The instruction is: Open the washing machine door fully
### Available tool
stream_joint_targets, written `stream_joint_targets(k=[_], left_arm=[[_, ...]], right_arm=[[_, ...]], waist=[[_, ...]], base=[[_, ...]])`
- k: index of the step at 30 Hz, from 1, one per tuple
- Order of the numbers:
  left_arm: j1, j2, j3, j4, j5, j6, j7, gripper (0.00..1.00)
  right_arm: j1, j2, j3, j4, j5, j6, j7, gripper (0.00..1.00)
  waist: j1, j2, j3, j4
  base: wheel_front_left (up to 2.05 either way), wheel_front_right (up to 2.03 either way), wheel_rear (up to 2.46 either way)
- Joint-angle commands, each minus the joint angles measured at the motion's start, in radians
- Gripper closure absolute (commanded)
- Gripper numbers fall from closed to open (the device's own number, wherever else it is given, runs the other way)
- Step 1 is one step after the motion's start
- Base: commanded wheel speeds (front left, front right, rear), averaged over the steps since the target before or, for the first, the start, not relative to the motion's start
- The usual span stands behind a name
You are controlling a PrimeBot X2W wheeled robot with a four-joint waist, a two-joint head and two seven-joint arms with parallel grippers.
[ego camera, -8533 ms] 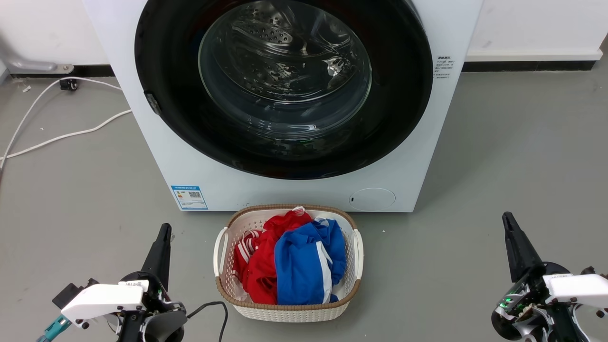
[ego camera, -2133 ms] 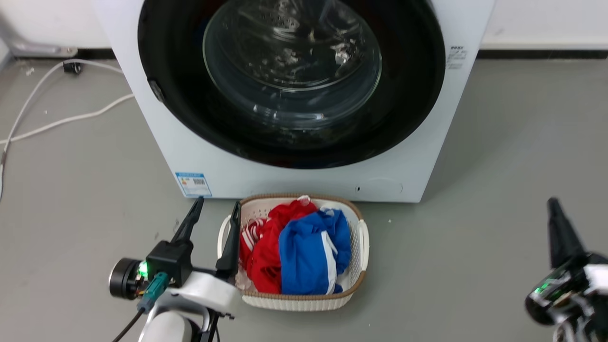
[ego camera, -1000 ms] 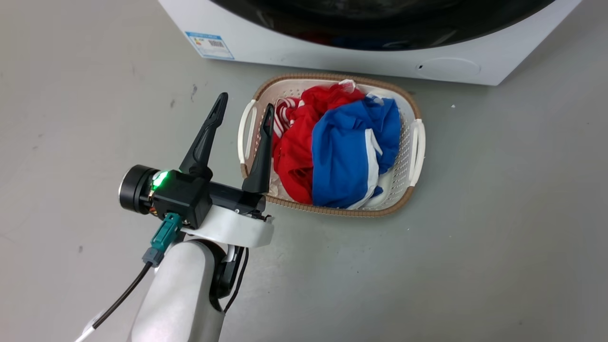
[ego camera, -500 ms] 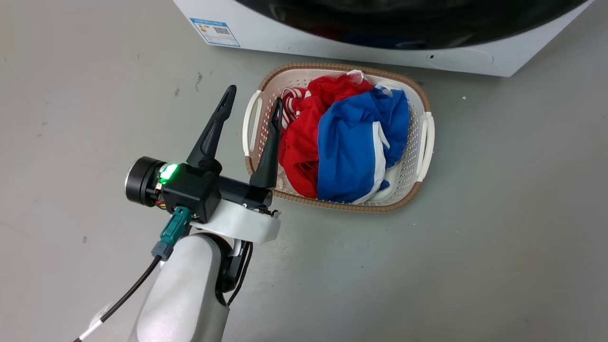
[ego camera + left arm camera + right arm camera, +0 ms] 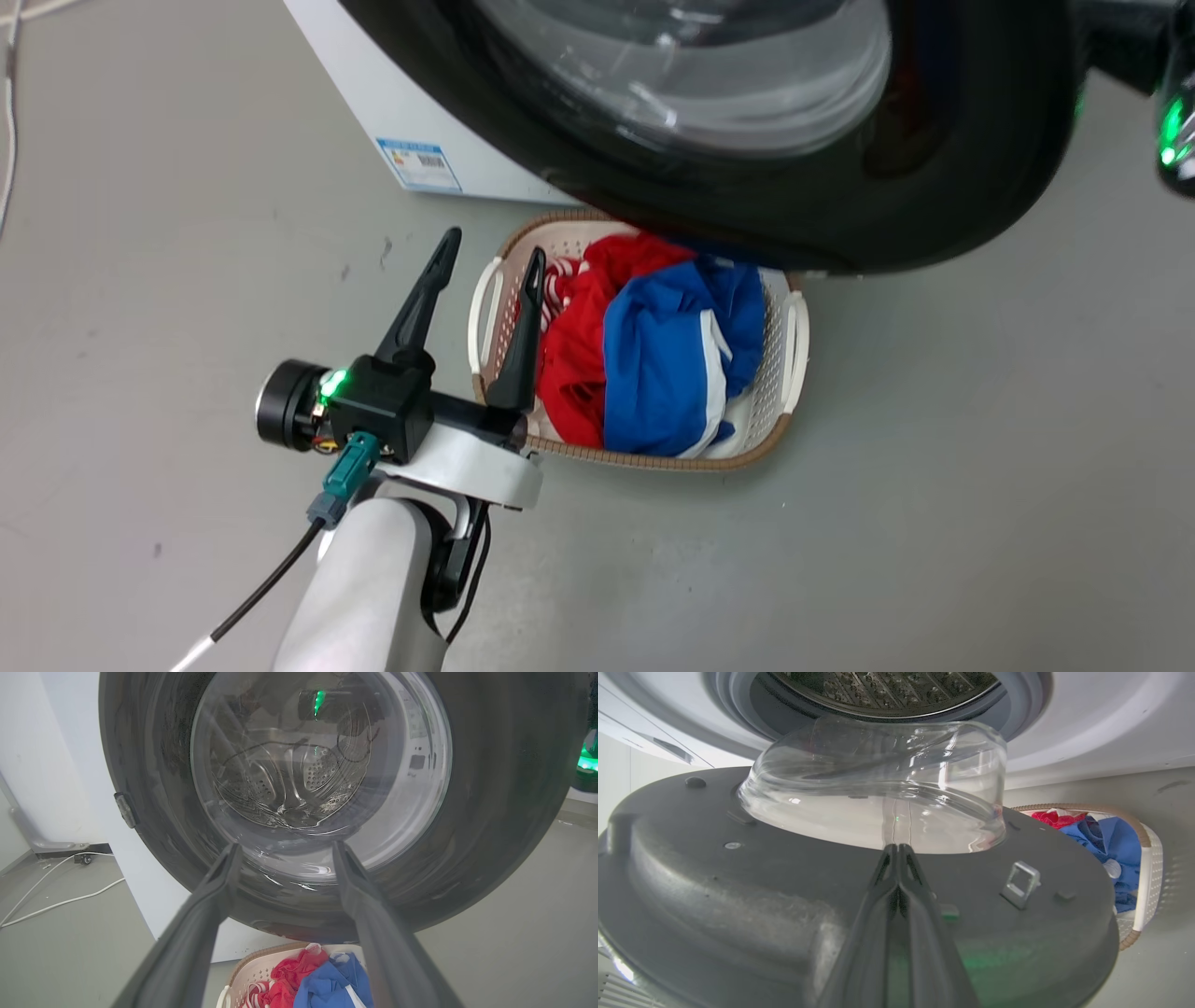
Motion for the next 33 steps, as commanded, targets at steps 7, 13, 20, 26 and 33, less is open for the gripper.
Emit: stream_joint_targets(k=[7, 13, 20, 26, 33], left_arm=[[0.078, -0.001, 0.01, 0.034, -0.01, -0.004, -0.003, 0.0], [0.139, -0.001, 0.015, 0.053, -0.018, -0.006, -0.003, 0.0], [0.173, -0.001, 0.019, 0.069, -0.021, -0.01, -0.003, 0.0], [0.189, -0.001, 0.019, 0.076, -0.032, -0.009, -0.003, 0.0], [0.194, -0.001, 0.022, 0.085, -0.032, -0.013, -0.002, 0.0]], right_arm=[[0.186, 0.044, 0.011, -0.122, 0.042, 0.0, 0.07, 1.0], [0.328, 0.079, 0.028, -0.226, 0.064, 0.0, 0.097, 1.0], [0.463, 0.118, 0.055, -0.339, 0.098, 0.0, 0.118, 1.0], [0.545, 0.132, 0.076, -0.419, 0.121, 0.0, 0.102, 1.0], [0.609, 0.122, 0.053, -0.478, 0.121, 0.0, -0.021, 1.0]], waist=[[-0.0001, 0.0, -0.127, -0.02], [-0.0001, 0.0, -0.19, -0.023], [-0.0001, 0.0, -0.226, -0.021], [-0.0001, 0.0, -0.245, -0.024], [-0.0001, 0.0, -0.258, -0.034]], base=[[0.0, 0.0, 0.0], [0.0, 0.0, 0.0], [0.0, 0.0, 0.0], [0.0, 0.0, 0.0], [0.0, 0.0, 0.0]])
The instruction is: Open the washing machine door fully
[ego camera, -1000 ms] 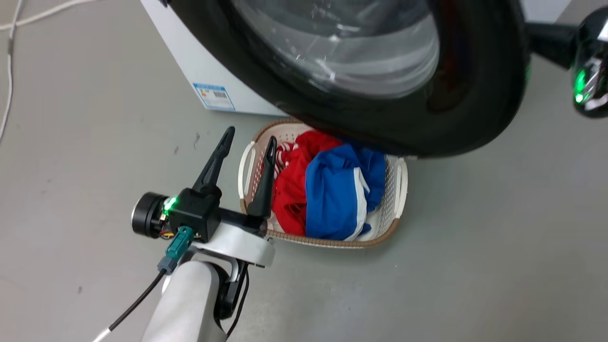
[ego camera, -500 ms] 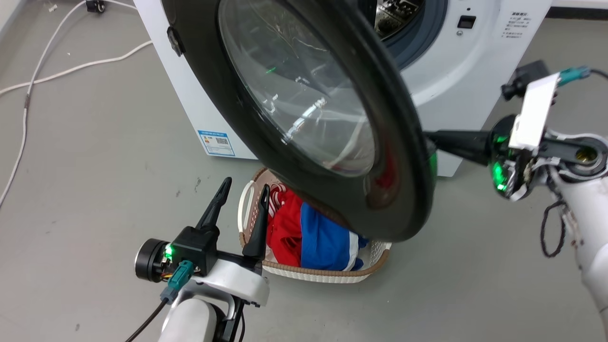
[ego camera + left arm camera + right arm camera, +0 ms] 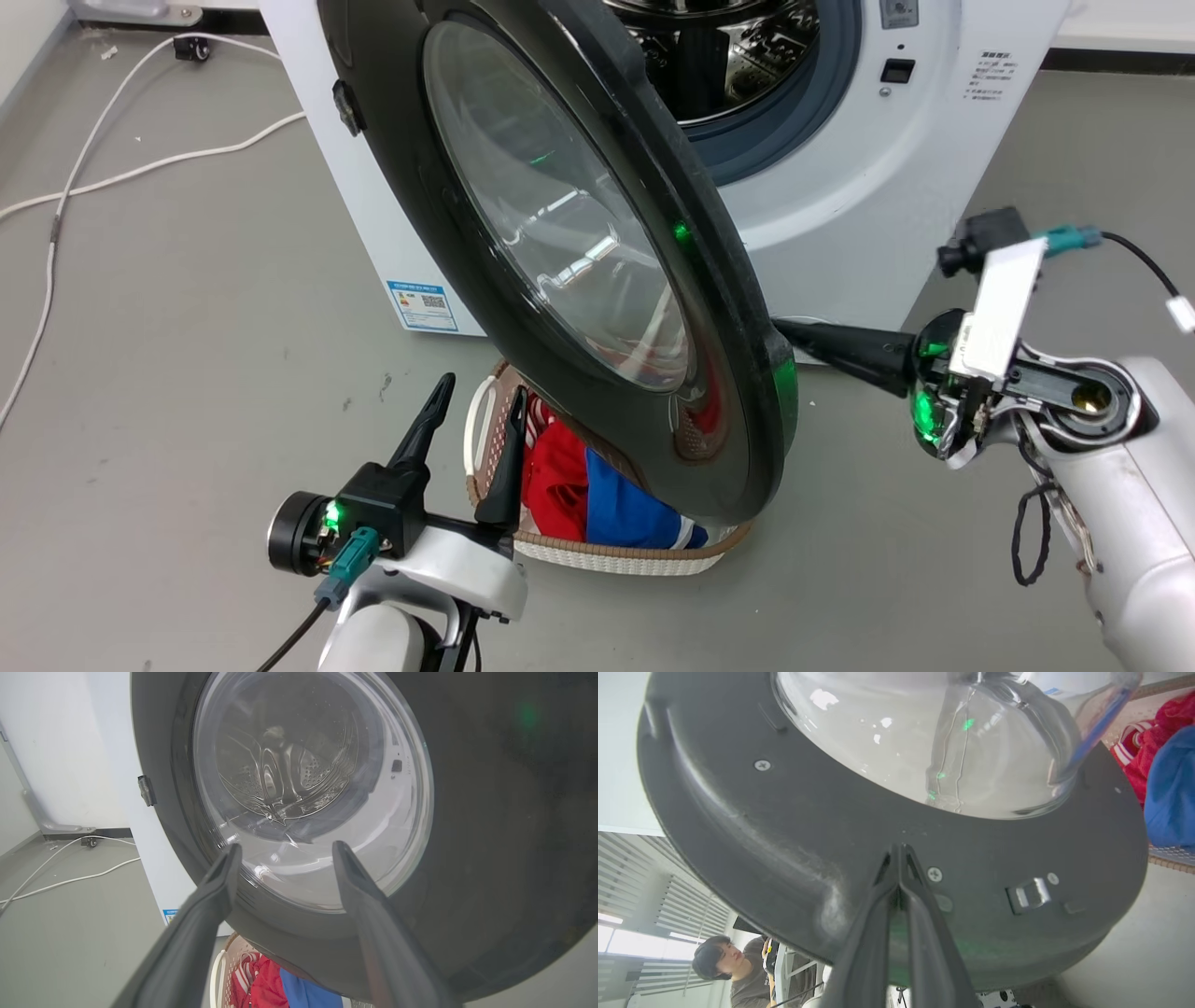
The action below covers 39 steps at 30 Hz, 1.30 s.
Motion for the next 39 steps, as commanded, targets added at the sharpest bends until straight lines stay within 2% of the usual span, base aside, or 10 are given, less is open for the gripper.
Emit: stream_joint_targets(k=[1, 3, 7, 14, 24, 25, 26, 31, 36, 39], left_arm=[[0.009, -0.001, 0.005, 0.004, 0.001, -0.001, -0.002, 0.0], [0.01, 0.0, 0.008, 0.005, 0.001, -0.001, -0.002, 0.0], [0.023, 0.004, 0.029, 0.008, -0.004, -0.001, -0.002, 0.0], [0.042, 0.011, 0.062, 0.005, -0.01, 0.007, -0.002, 0.0], [0.081, 0.022, 0.083, 0.016, -0.013, 0.005, -0.002, 0.0], [0.085, 0.023, 0.085, 0.016, -0.014, 0.004, -0.002, 0.0], [0.088, 0.024, 0.086, 0.016, -0.015, 0.004, -0.002, 0.0], [0.097, 0.032, 0.088, 0.016, -0.015, 0.001, -0.002, 0.0], [0.1, 0.041, 0.088, 0.014, -0.012, 0.005, -0.002, 0.0], [0.1, 0.044, 0.084, 0.014, -0.01, 0.007, -0.002, 0.0]], right_arm=[[0.027, -0.005, -0.018, -0.016, 0.002, 0.0, -0.039, 1.0], [0.038, -0.01, -0.031, -0.029, -0.008, 0.0, -0.081, 1.0], [0.128, -0.034, -0.094, -0.112, -0.099, 0.0, -0.333, 1.0], [0.262, -0.069, -0.156, -0.177, -0.239, 0.0, -0.603, 1.0], [0.524, -0.082, -0.215, -0.262, -0.483, 0.0, -0.894, 1.0], [0.545, -0.083, -0.219, -0.27, -0.519, 0.0, -0.919, 0.58], [0.562, -0.073, -0.227, -0.279, -0.542, 0.0, -0.938, 0.0], [0.635, -0.035, -0.293, -0.333, -0.687, 0.0, -1.012, 0.0], [0.66, 0.0, -0.391, -0.424, -0.974, 0.0, -1.05, 0.0], [0.68, 0.048, -0.461, -0.498, -1.179, 0.0, -1.01, 0.0]], waist=[[0.0001, 0.0, -0.007, -0.005], [0.0001, 0.0, -0.012, -0.008], [0.0001, 0.0, -0.041, -0.026], [0.0001, 0.0, -0.067, -0.06], [0.0001, 0.0, -0.133, -0.101], [0.0001, 0.0, -0.137, -0.103], [0.0001, 0.0, -0.14, -0.106], [0.0001, 0.0, -0.152, -0.115], [0.0001, 0.0, -0.157, -0.122], [0.0001, 0.0, -0.159, -0.12]], base=[[0.0, 0.0, 0.0], [0.0, 0.0, 0.0], [0.0, 0.0, 0.0], [0.0, 0.0, 0.0], [0.0, 0.0, 0.0], [0.0, 0.0, 0.0], [0.0, 0.0, 0.0], [0.0, 0.0, 0.0], [0.0, 0.0, 0.0], [0.0, 0.0, 0.0]])
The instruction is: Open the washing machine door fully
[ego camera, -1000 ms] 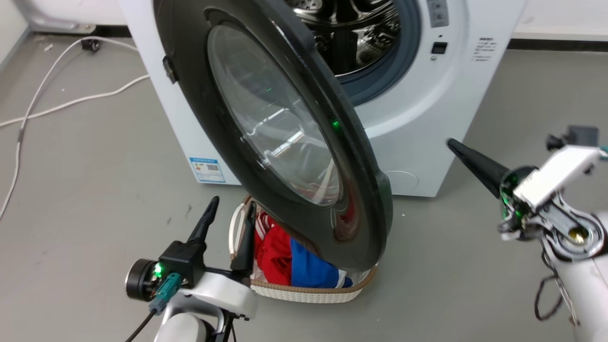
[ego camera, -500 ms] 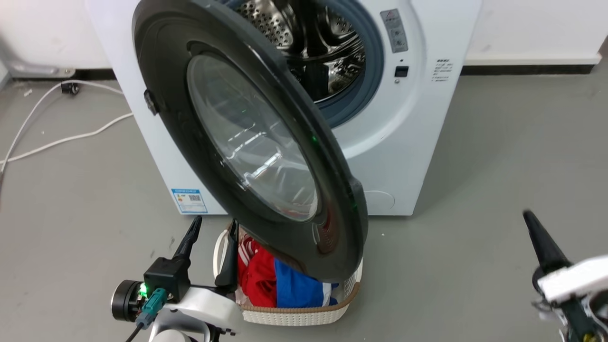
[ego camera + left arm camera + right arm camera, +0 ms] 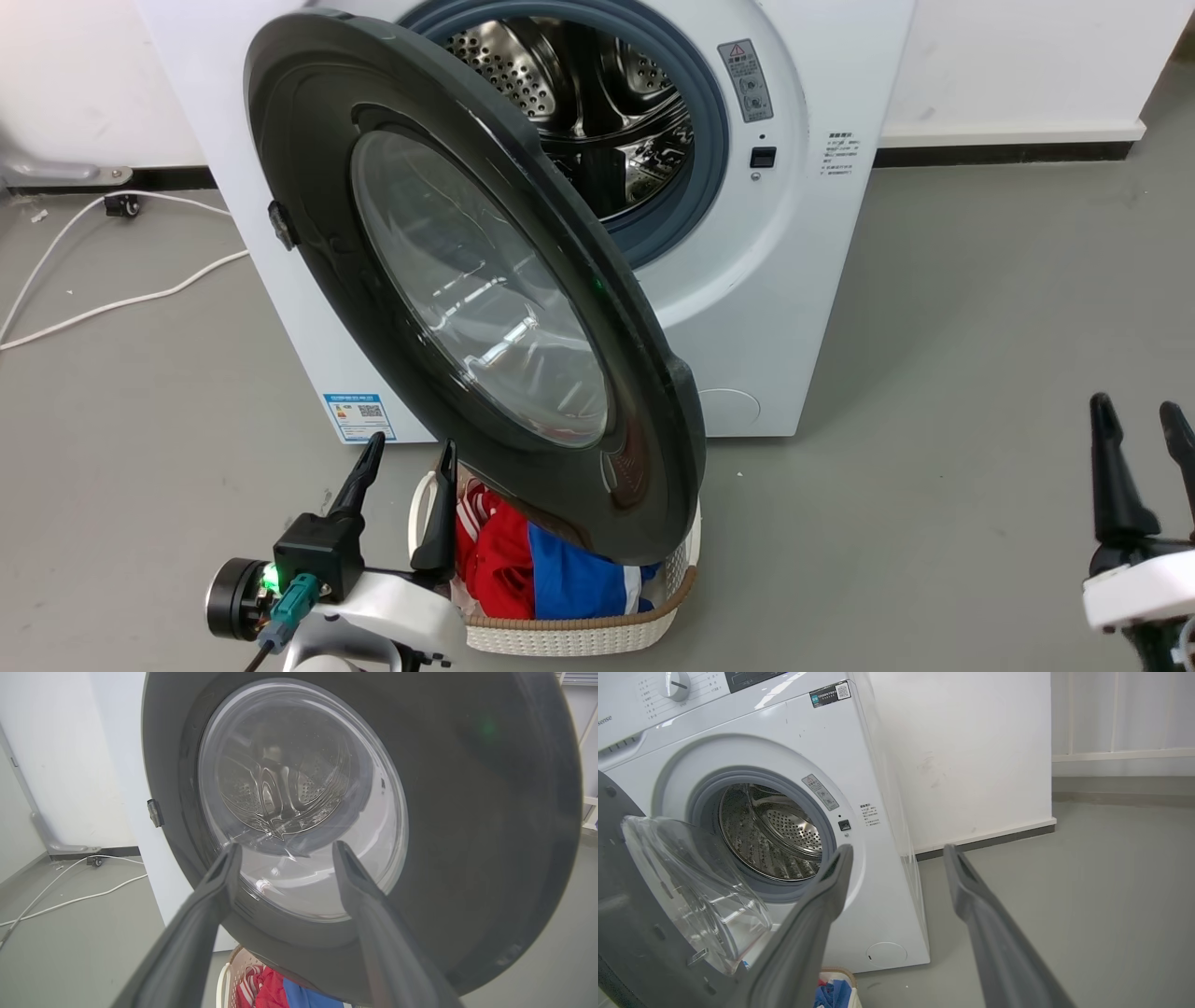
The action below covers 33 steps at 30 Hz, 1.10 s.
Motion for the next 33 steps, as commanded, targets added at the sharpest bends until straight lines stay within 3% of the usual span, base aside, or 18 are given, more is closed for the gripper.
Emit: stream_joint_targets(k=[1, 5, 9, 19, 31, 32, 33], left_arm=[[0.007, 0.006, -0.002, -0.002, 0.003, 0.005, -0.002, 0.0], [0.003, 0.009, -0.005, -0.003, 0.006, 0.009, -0.002, 0.0], [0.004, 0.013, -0.01, 0.002, 0.011, 0.013, -0.002, 0.0], [-0.003, 0.017, -0.024, 0.015, 0.014, 0.023, -0.002, 0.0], [-0.012, 0.02, -0.038, 0.024, 0.013, 0.037, 0.0, 0.0], [-0.012, 0.021, -0.039, 0.025, 0.012, 0.038, 0.002, 0.34], [-0.012, 0.021, -0.04, 0.025, 0.011, 0.039, 0.002, 0.81]], right_arm=[[0.029, 0.038, -0.031, -0.049, -0.109, 0.0, 0.03, 0.0], [0.08, 0.121, -0.056, -0.161, -0.301, 0.0, 0.102, 0.0], [0.133, 0.166, -0.034, -0.221, -0.385, 0.0, 0.142, 0.0], [0.156, 0.196, 0.031, -0.192, -0.428, 0.0, 0.14, 0.0], [0.13, 0.189, 0.042, -0.177, -0.441, 0.0, 0.13, 0.0], [0.127, 0.188, 0.043, -0.176, -0.441, 0.0, 0.129, 0.0], [0.126, 0.188, 0.042, -0.176, -0.441, 0.0, 0.128, 0.0]], waist=[[0.0001, -0.0001, 0.0, 0.003], [0.0001, -0.0001, 0.0, 0.011], [0.0001, -0.0001, 0.001, 0.014], [0.0001, -0.0001, 0.005, 0.021], [0.0001, -0.0001, 0.017, 0.038], [0.0001, -0.0001, 0.018, 0.038], [0.0001, -0.0001, 0.018, 0.039]], base=[[0.0, 0.0, 0.0], [0.0, 0.0, 0.0], [0.0, 0.0, 0.0], [0.0, 0.0, 0.0], [0.0, 0.0, 0.0], [0.0, 0.0, 0.0], [0.0, 0.0, 0.0]])
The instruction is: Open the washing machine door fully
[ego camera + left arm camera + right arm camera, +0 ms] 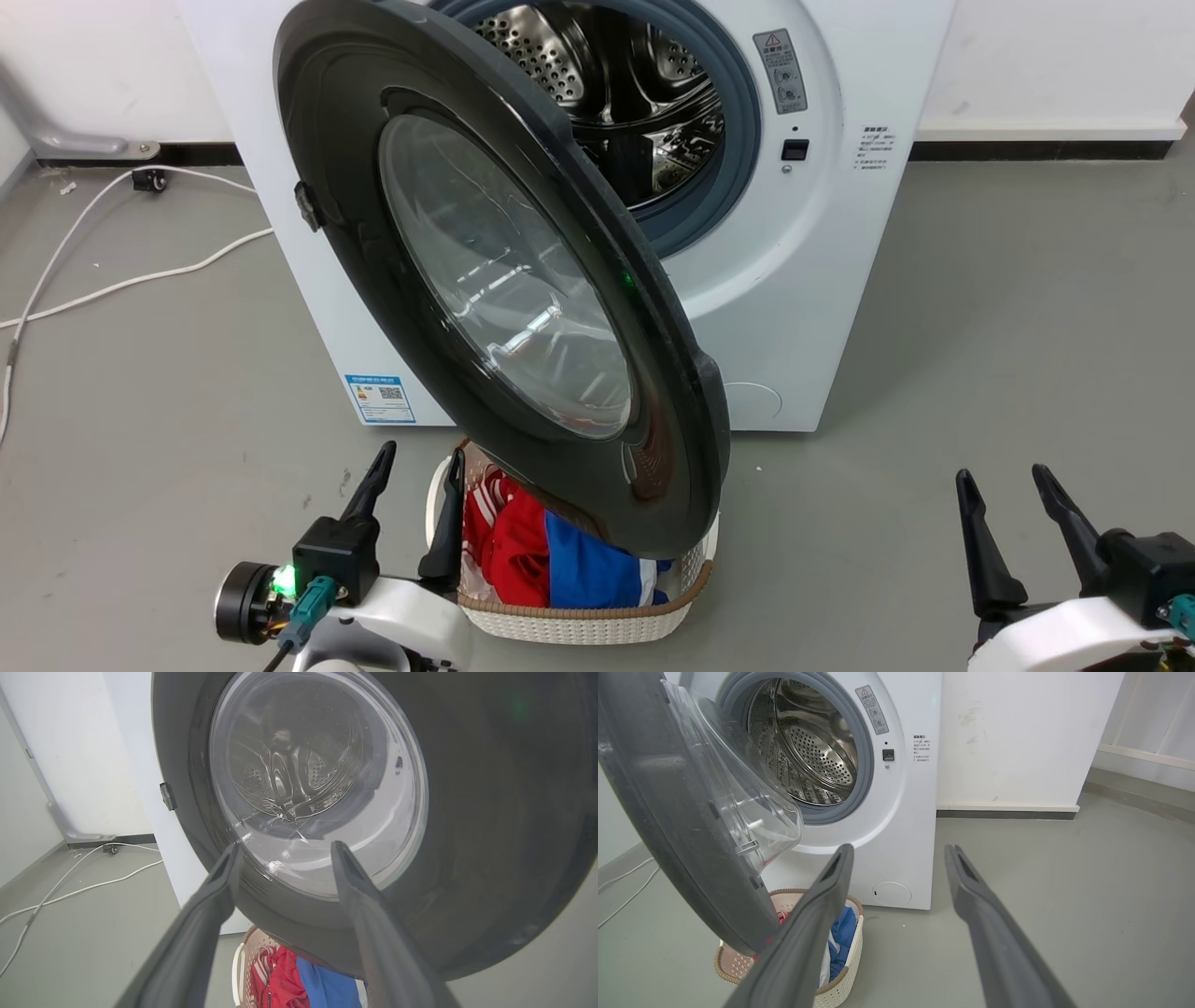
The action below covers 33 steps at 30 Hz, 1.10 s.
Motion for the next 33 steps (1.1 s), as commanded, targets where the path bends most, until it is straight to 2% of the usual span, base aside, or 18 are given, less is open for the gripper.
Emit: stream_joint_targets(k=[1, 9, 18, 19, 24, 30, 33], left_arm=[[-0.01, 0.002, -0.004, 0.002, -0.001, 0.005, 0.003, 1.0], [-0.025, -0.004, 0.0, -0.035, -0.015, 0.023, 0.011, 1.0], [-0.104, -0.031, -0.028, -0.217, -0.023, 0.049, 0.007, 1.0], [-0.15, -0.04, -0.053, -0.301, -0.021, 0.052, 0.004, 1.0], [-0.236, -0.052, -0.113, -0.414, -0.038, 0.055, 0.003, 1.0], [-0.374, -0.058, -0.252, -0.446, -0.082, 0.043, 0.004, 1.0], [-0.448, -0.058, -0.342, -0.428, -0.14, 0.07, 0.003, 1.0]], right_arm=[[-0.017, -0.004, 0.001, 0.002, -0.004, 0.0, -0.006, 0.0], [-0.03, -0.002, -0.004, 0.006, -0.005, 0.0, -0.003, 0.0], [-0.037, 0.001, -0.016, 0.002, -0.011, 0.0, -0.005, 0.0], [-0.043, 0.004, -0.018, 0.004, -0.013, 0.0, -0.005, 0.0], [-0.048, 0.008, -0.023, 0.01, -0.014, 0.0, -0.005, 0.0], [-0.052, 0.01, -0.032, 0.013, -0.014, 0.0, -0.002, 0.0], [-0.058, 0.011, -0.028, 0.016, -0.016, 0.0, 0.002, 0.0]], waist=[[0.0, 0.0, 0.001, 0.001], [0.0, 0.0, 0.006, 0.012], [0.0, 0.0, 0.012, 0.028], [0.0, 0.0, 0.012, 0.028], [0.0, 0.0, 0.012, 0.024], [0.0, 0.0, 0.018, 0.024], [0.0, 0.0, 0.021, 0.016]], base=[[0.0, 0.0, 0.0], [0.0, 0.0, 0.0], [0.0, 0.0, 0.0], [0.0, 0.0, 0.0], [0.0, 0.0, 0.0], [0.0, 0.0, 0.0], [0.0, 0.0, 0.0]])
